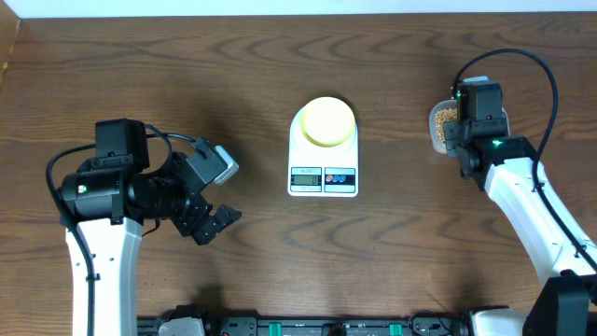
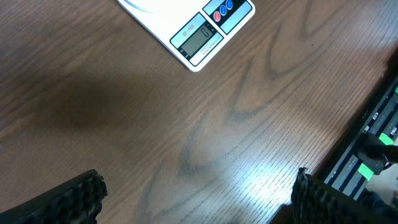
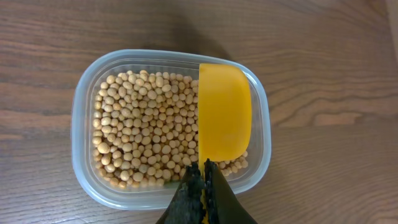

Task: Scoop item into bowl and weigh 50g on scale
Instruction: 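Move the yellow scoop with the right gripper into the chickpea tub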

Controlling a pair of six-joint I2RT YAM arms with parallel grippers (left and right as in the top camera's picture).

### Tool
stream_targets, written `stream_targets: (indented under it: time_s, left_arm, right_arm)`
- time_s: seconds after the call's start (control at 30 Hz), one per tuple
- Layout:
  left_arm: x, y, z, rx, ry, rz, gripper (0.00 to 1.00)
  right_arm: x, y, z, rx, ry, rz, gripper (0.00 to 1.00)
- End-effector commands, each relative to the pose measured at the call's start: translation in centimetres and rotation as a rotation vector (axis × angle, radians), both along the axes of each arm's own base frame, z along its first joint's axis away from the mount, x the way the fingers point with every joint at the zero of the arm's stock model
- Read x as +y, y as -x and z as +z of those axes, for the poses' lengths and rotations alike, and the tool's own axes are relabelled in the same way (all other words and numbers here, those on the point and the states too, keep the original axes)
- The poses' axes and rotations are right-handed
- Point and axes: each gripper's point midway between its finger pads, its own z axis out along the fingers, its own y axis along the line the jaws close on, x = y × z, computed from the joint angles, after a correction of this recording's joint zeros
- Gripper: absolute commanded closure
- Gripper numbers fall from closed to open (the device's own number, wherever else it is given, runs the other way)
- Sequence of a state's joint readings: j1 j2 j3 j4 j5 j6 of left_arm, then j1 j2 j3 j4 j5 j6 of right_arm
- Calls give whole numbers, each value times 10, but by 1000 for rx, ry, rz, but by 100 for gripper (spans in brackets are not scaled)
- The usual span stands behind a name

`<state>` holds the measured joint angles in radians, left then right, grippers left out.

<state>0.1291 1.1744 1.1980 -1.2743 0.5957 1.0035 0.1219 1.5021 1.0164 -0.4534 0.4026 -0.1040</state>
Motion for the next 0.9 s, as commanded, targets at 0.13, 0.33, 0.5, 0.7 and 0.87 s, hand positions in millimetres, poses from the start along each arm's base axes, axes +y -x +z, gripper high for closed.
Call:
stream_targets:
  time_s: [0.13,0.33,0.5,0.7,0.87]
  left_arm:
    - [1,1,-3,-2,-7,-16,2]
    - [1,1,-3,-2,-7,-15,2]
    - [1,1,-3,-2,-7,-15,2]
    - [1,1,-3,-2,-7,-15,2]
    - [1,1,-3,-2,-7,-15,2]
  right_arm:
    - [-14,-2,-7,43,98,-19,99]
    - [-17,-1,-7,48,114,-25,99]
    - [-18,-1,-11,66,131,-20,99]
    - [-24,-1,-20,94,170,-36,99]
    - [-25,-4,-25,97,171,-37,99]
